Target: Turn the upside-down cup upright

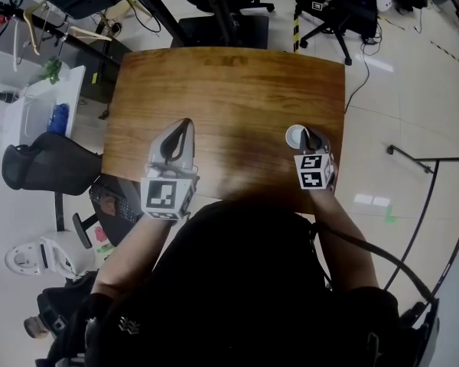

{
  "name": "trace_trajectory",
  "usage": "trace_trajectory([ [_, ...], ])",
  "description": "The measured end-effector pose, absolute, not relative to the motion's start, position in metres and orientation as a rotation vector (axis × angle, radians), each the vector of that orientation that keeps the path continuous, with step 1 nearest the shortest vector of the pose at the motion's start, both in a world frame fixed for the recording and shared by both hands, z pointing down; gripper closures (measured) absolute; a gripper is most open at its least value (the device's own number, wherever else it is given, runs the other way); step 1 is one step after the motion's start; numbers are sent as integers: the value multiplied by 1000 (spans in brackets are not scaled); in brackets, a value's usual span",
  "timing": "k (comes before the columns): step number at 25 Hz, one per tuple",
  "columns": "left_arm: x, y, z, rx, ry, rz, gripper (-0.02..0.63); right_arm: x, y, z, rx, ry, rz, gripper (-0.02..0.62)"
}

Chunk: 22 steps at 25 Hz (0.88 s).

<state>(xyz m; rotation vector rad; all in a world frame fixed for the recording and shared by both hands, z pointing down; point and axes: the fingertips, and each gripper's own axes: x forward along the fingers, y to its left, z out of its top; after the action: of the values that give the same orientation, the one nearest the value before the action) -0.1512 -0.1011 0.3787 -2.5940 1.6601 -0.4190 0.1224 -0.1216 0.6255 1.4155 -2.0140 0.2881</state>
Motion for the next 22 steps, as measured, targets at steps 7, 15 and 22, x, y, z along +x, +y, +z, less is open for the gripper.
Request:
trace_trajectory([
  [7, -152, -104, 378, -2602, 1629, -432, 606, 113, -120, 621, 1368, -1882, 61, 571],
  [15, -157, -102, 378, -2603, 1632, -441, 606, 46, -100, 628, 1198, -2076, 119, 554],
  [22, -173, -98, 376, -2574, 1684, -442, 606, 28, -89, 651, 1156, -2206, 336, 540],
])
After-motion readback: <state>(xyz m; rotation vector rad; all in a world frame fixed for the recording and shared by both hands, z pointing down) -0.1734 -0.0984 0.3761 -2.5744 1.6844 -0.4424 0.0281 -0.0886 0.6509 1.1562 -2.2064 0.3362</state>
